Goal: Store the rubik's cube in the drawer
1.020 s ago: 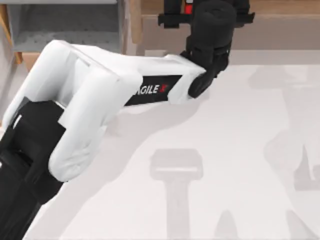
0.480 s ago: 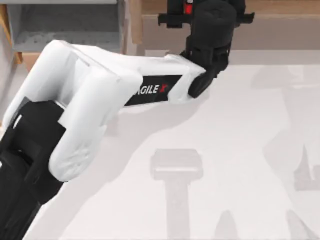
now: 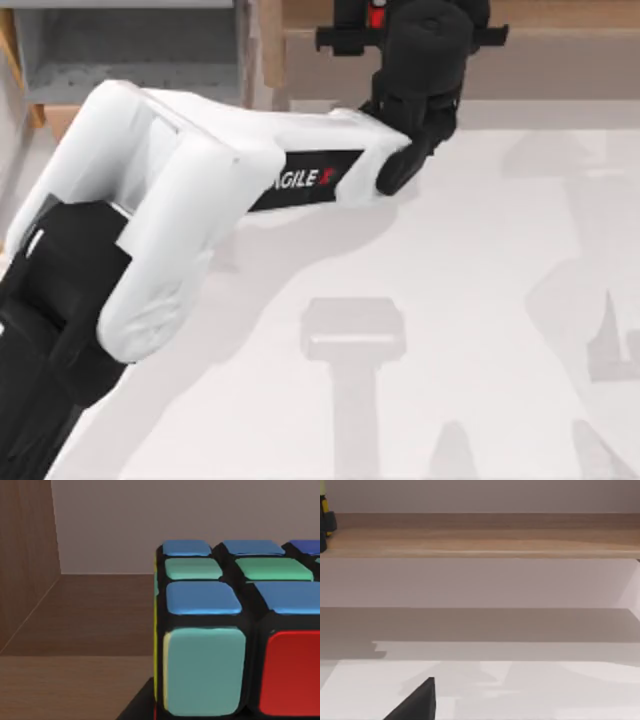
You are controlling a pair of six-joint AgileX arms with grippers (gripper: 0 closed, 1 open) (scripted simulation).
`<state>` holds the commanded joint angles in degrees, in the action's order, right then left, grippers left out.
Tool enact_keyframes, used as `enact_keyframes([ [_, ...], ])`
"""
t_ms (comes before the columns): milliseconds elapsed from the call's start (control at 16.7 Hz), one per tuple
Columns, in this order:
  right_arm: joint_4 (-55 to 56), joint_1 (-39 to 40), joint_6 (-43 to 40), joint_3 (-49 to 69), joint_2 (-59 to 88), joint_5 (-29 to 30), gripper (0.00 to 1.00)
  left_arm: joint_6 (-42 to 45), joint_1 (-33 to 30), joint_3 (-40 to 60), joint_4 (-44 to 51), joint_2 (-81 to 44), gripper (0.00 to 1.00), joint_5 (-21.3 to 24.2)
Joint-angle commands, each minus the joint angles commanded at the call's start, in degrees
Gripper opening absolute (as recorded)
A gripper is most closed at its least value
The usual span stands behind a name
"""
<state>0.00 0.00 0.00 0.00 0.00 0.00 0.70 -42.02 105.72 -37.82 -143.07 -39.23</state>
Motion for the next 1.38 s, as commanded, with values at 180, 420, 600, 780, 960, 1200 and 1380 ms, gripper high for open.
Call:
enact_keyframes([
  [180,0.0,0.0,0.0,0.0,0.0,0.0,1.0,0.1,-0.4,-0.8,0.1,0.9,0.0,-0.2],
  [420,0.0,0.0,0.0,0.0,0.0,0.0,1.0,0.1,-1.0,-3.2,0.2,3.6,0.0,-1.0],
  [600,0.0,0.0,0.0,0.0,0.0,0.0,1.0,0.2,-1.6,-5.0,0.2,5.4,0.0,-1.5],
  [780,0.0,0.0,0.0,0.0,0.0,0.0,1.0,0.3,-1.3,-4.7,0.2,5.2,0.0,-1.4],
  [960,0.0,0.0,0.0,0.0,0.0,0.0,1.0,0.4,-1.5,-4.4,1.4,5.8,0.0,-1.0],
  [1200,0.0,0.0,0.0,0.0,0.0,0.0,1.0,1.2,-2.7,-2.2,10.6,9.5,0.0,2.2],
  [1380,0.0,0.0,0.0,0.0,0.0,0.0,1.0,2.5,-3.5,0.0,22.6,13.3,0.0,5.9],
])
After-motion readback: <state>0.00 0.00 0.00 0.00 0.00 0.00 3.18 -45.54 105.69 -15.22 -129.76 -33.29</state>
